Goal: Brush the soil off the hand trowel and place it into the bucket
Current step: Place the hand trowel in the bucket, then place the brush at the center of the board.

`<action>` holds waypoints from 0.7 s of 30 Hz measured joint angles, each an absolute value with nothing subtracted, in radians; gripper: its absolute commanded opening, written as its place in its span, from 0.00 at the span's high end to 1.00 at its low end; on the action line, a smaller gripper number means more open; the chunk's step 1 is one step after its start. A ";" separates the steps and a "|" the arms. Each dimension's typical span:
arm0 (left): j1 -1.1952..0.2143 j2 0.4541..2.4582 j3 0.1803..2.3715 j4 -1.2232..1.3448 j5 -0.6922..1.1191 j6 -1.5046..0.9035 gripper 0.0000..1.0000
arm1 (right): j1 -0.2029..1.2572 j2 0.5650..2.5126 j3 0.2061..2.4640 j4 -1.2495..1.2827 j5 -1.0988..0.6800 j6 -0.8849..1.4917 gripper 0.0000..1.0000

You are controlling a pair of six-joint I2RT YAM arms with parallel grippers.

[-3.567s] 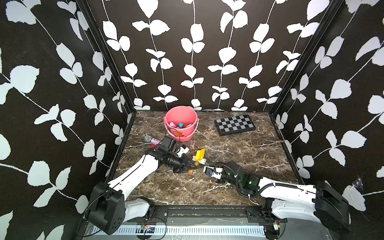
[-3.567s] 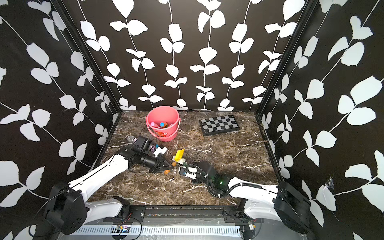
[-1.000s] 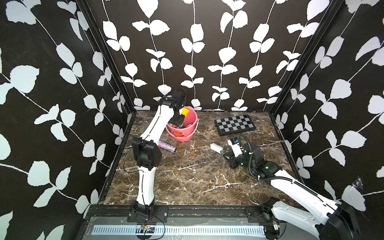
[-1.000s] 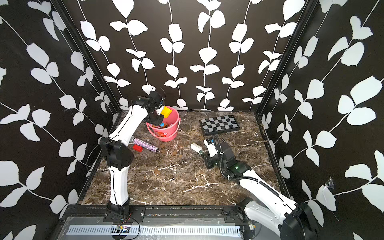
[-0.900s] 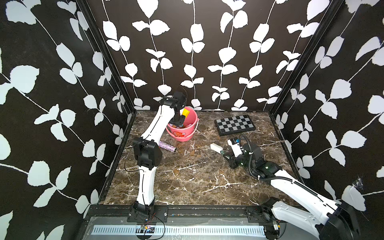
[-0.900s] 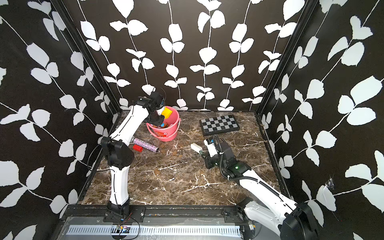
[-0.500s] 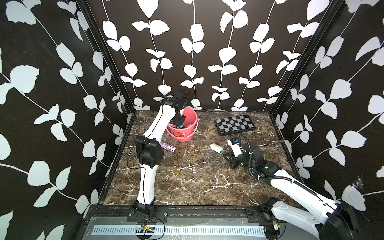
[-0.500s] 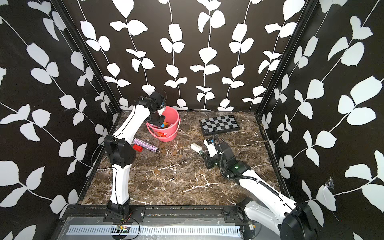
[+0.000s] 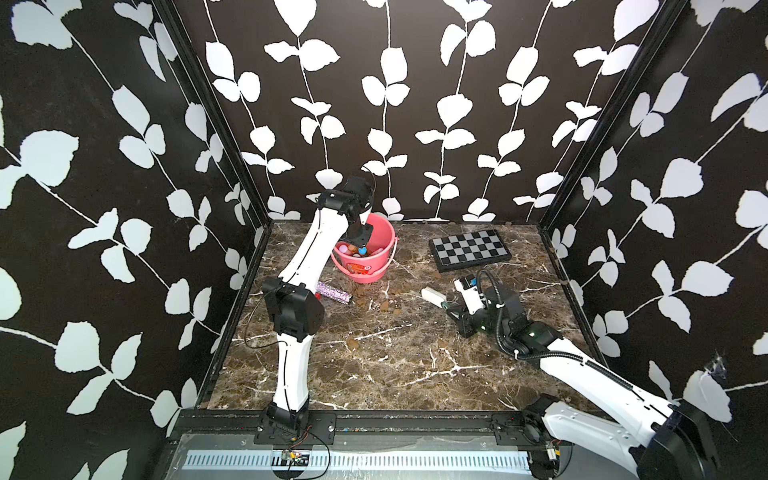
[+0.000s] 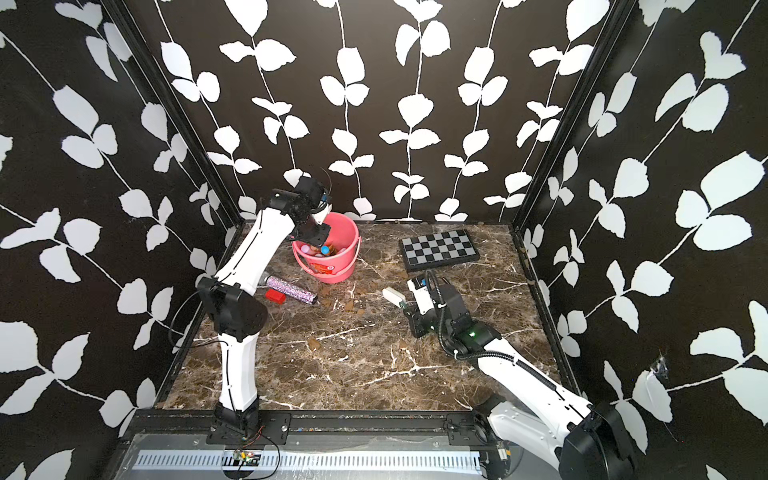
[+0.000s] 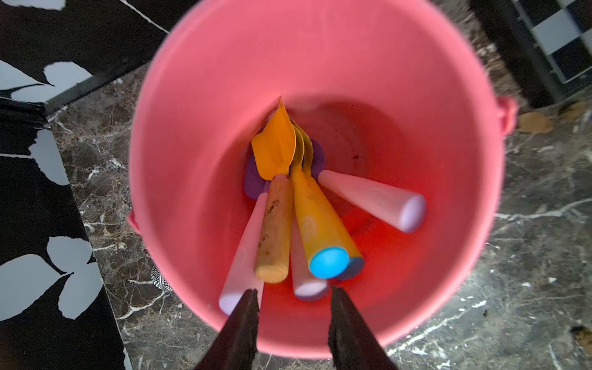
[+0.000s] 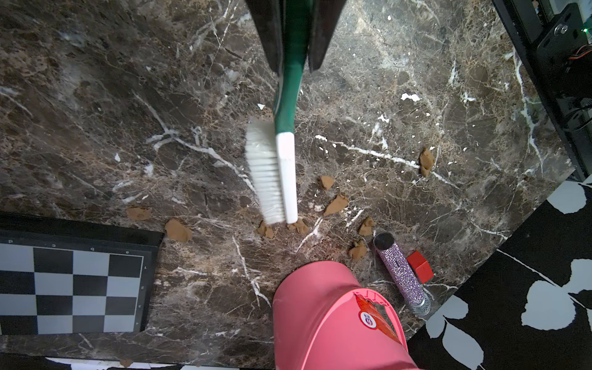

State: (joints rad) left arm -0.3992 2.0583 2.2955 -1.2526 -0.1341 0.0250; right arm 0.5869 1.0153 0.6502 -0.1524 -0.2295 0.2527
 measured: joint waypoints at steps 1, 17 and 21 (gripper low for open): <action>-0.403 2.012 2.255 -1.224 -0.124 0.021 0.58 | 0.587 1.014 0.652 -0.150 -0.238 0.260 1.00; -0.418 1.150 1.258 -0.556 -0.008 -0.123 0.47 | 0.448 1.075 0.610 0.026 -0.463 0.575 1.00; -0.418 1.114 1.150 -0.506 -0.023 -0.145 0.46 | 0.399 1.171 0.499 0.133 -0.517 0.700 1.00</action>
